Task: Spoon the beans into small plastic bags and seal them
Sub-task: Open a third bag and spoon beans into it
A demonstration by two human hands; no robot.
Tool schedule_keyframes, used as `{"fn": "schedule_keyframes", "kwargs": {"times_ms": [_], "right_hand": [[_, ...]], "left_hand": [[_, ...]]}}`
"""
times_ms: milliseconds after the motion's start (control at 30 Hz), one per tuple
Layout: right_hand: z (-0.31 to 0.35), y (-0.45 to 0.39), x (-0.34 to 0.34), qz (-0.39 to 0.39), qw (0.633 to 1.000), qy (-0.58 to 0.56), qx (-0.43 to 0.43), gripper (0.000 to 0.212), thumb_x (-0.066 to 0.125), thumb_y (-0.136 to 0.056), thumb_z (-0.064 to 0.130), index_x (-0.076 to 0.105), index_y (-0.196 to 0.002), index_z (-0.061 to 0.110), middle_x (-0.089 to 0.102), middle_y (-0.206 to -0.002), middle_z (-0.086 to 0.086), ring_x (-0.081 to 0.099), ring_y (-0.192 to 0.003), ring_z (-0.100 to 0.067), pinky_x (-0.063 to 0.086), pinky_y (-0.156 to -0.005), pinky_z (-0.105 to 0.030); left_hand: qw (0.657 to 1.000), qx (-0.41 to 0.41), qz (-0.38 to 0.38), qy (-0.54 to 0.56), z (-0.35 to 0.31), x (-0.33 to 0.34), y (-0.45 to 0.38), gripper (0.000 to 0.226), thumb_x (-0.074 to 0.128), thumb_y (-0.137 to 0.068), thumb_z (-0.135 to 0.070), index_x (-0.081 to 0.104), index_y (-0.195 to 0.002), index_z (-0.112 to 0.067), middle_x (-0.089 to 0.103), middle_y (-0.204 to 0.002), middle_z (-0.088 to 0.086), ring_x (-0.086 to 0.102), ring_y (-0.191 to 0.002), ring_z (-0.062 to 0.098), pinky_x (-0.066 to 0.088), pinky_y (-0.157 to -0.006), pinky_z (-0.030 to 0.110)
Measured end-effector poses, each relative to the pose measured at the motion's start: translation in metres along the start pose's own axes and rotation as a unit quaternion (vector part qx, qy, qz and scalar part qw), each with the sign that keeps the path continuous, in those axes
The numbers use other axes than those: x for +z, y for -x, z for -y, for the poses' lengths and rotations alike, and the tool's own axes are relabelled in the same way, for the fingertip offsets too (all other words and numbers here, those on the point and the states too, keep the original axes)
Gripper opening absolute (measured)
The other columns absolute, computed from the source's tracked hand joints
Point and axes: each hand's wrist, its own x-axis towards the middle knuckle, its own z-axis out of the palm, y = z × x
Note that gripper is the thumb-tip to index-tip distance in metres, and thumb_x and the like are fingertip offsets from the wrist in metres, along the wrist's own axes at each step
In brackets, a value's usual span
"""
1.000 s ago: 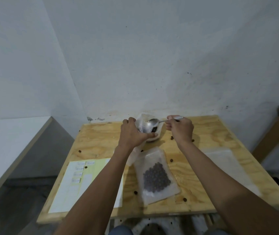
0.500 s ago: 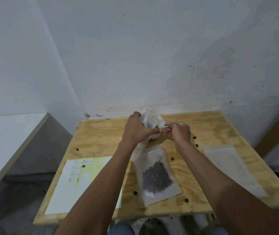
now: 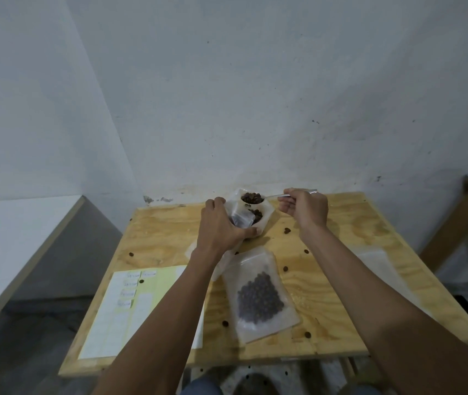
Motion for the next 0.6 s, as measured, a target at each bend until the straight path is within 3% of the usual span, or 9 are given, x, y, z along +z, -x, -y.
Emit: {"fn": "schedule_keyframes", "kwargs": {"times_ms": [300,400,467,600], "right_hand": [[0.01,0.026,0.005,0.092,0.992,0.066,-0.063,0.011,0.064,-0.092,0.004,0.074,-0.092,-0.002,0.076,-0.081,-0.02,0.073,-0.069,-0.026,0.063,-0.066,-0.033],[0.011,0.03,0.001,0.143,0.974,0.108,-0.139,0.012,0.067,-0.096,0.011,0.077,-0.093,0.005,0.077,-0.081,-0.013,0.073,-0.072,-0.022,0.064,-0.069,-0.033],[0.01,0.032,0.001,0.123,0.973,0.097,-0.169,0.012,0.067,-0.097,0.013,0.077,-0.096,0.006,0.077,-0.082,-0.01,0.073,-0.073,-0.019,0.063,-0.066,-0.03],[-0.002,0.022,0.004,-0.005,0.993,0.038,-0.113,0.013,0.067,-0.097,0.013,0.076,-0.098,0.004,0.076,-0.08,-0.009,0.074,-0.069,-0.016,0.064,-0.068,-0.032]], "left_hand": [[0.999,0.028,-0.041,0.012,-0.009,-0.014,0.004,0.109,0.086,-0.058,-0.069,0.046,-0.135,-0.003,0.049,-0.129,0.009,0.047,-0.119,0.026,0.043,-0.098,0.034],[0.998,0.04,-0.056,0.014,-0.007,-0.019,0.003,0.109,0.086,-0.058,-0.067,0.046,-0.135,-0.001,0.049,-0.13,0.011,0.048,-0.118,0.028,0.042,-0.097,0.034],[0.997,0.039,-0.066,0.024,-0.004,-0.022,0.003,0.11,0.087,-0.058,-0.067,0.045,-0.137,-0.002,0.05,-0.13,0.011,0.049,-0.117,0.028,0.043,-0.095,0.034],[0.994,0.025,-0.084,0.068,-0.001,-0.027,0.005,0.113,0.088,-0.06,-0.064,0.04,-0.142,-0.003,0.048,-0.133,0.01,0.047,-0.123,0.026,0.044,-0.097,0.033]]}}
